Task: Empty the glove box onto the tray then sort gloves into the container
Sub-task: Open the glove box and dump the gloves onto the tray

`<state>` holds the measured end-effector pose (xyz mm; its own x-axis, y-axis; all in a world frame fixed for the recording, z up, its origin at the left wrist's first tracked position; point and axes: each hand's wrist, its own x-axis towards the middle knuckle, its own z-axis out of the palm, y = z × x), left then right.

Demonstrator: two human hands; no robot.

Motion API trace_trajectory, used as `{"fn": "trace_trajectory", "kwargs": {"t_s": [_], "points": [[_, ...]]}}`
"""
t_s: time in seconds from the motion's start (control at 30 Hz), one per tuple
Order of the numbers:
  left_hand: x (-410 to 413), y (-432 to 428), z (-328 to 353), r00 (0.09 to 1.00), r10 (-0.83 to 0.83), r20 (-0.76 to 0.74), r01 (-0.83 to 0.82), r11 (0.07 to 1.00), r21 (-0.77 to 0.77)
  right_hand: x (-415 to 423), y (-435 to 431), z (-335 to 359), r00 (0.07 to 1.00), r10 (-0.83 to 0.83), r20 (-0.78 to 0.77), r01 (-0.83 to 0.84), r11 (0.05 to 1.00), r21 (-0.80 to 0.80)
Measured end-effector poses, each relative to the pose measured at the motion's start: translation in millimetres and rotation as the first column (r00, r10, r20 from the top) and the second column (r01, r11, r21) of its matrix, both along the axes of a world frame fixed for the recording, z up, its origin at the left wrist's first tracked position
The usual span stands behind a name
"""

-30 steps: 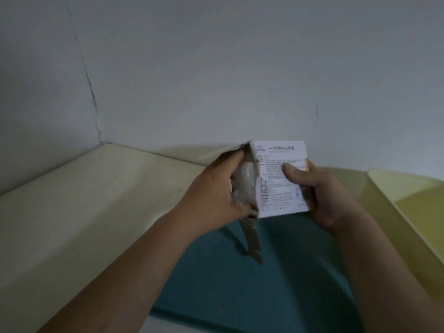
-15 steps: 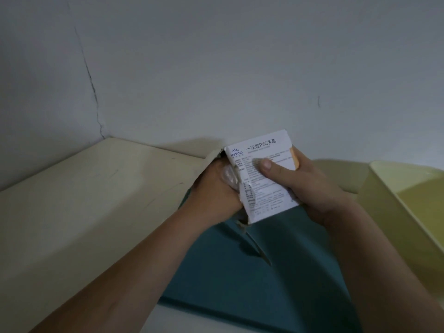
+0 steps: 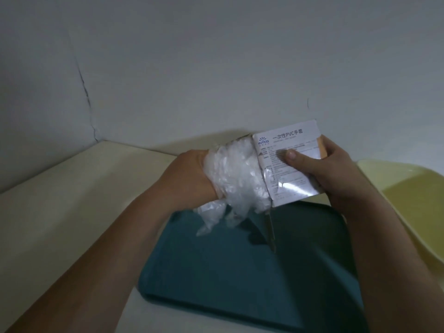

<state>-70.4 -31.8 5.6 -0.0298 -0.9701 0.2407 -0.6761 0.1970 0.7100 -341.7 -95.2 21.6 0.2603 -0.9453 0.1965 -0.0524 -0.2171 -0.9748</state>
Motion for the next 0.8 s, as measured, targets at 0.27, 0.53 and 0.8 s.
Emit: {"fn": "trace_trajectory", "kwargs": {"t_s": [0.27, 0.53, 0.8], "points": [[17.4, 5.5, 11.5, 0.933, 0.040, 0.357, -0.102, 0.982, 0.157, -7.1, 6.5, 7.2, 0.991, -0.129, -0.024, 0.126, 0.989, -0.079], [2.1, -2.0, -13.9, 0.916, -0.119, 0.384, -0.006, 0.952, 0.307, 16.5, 16.7, 14.9, 0.912, -0.299, 0.280, 0.342, 0.932, -0.120], [-38.2, 1.2, -24.0, 0.897, -0.102, 0.429, -0.006, 0.970, 0.242, 29.9, 31.1, 37.2, 0.818, -0.245, 0.521, 0.324, 0.944, -0.065]]}}
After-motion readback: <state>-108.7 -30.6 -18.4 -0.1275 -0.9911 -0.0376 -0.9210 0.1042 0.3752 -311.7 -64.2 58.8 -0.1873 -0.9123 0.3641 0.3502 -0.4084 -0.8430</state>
